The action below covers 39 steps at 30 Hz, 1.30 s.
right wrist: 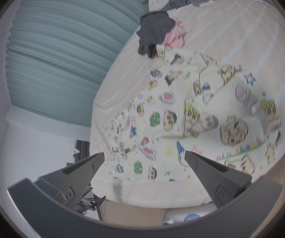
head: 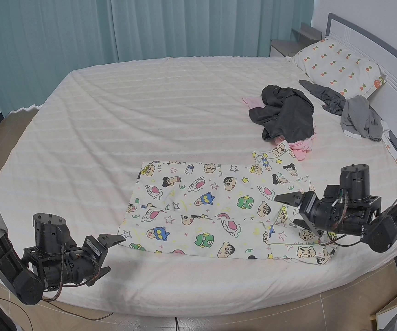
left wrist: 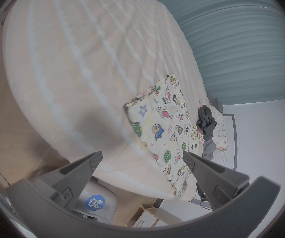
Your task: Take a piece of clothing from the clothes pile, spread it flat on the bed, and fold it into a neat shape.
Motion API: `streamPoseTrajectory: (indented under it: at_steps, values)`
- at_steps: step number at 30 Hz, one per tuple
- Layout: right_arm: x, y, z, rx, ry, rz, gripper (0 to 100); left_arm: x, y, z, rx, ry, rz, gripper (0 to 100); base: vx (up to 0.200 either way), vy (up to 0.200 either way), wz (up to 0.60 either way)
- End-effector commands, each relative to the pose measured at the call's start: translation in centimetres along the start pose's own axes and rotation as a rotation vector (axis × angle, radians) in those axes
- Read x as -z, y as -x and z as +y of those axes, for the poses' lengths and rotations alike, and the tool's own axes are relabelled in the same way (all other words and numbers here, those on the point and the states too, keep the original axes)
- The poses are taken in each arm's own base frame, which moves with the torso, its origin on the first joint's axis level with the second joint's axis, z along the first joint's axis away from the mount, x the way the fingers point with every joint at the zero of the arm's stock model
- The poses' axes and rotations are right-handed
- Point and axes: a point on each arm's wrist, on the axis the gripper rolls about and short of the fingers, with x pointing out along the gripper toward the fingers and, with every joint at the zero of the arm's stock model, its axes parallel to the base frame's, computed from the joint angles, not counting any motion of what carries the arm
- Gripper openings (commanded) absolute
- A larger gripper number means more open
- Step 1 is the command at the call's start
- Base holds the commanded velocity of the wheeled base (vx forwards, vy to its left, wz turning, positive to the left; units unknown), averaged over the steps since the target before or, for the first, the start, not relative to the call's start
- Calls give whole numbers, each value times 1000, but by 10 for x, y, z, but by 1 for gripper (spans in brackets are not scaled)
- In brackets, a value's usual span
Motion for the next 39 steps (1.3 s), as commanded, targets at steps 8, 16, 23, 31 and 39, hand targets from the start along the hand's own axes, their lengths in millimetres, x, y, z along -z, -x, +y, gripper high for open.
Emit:
streamPoseTrajectory:
  at_steps: [8, 16, 23, 31, 39]
  values:
    - [-1, 23, -10, -47, -4, -51, 100, -2, 0, -1, 7, 3, -20, 100, 0, 0, 0]
    - [-1, 25, -8, -53, 4, -58, 100, -4, -2, -2, 8, 0, -54, 100, 75, 0, 0]
    - [-1, 27, -7, -57, 8, -60, 100, -4, -5, -2, 25, -5, -63, 100, 200, 0, 0]
    - [0, 29, -5, -62, 8, -62, 100, -3, -5, -3, 49, -23, -67, 100, 125, 0, 0]
    - [3, 29, -4, -65, 13, -50, 100, -16, -9, 1, 74, -529, -98, 100, 0, 0, 0]
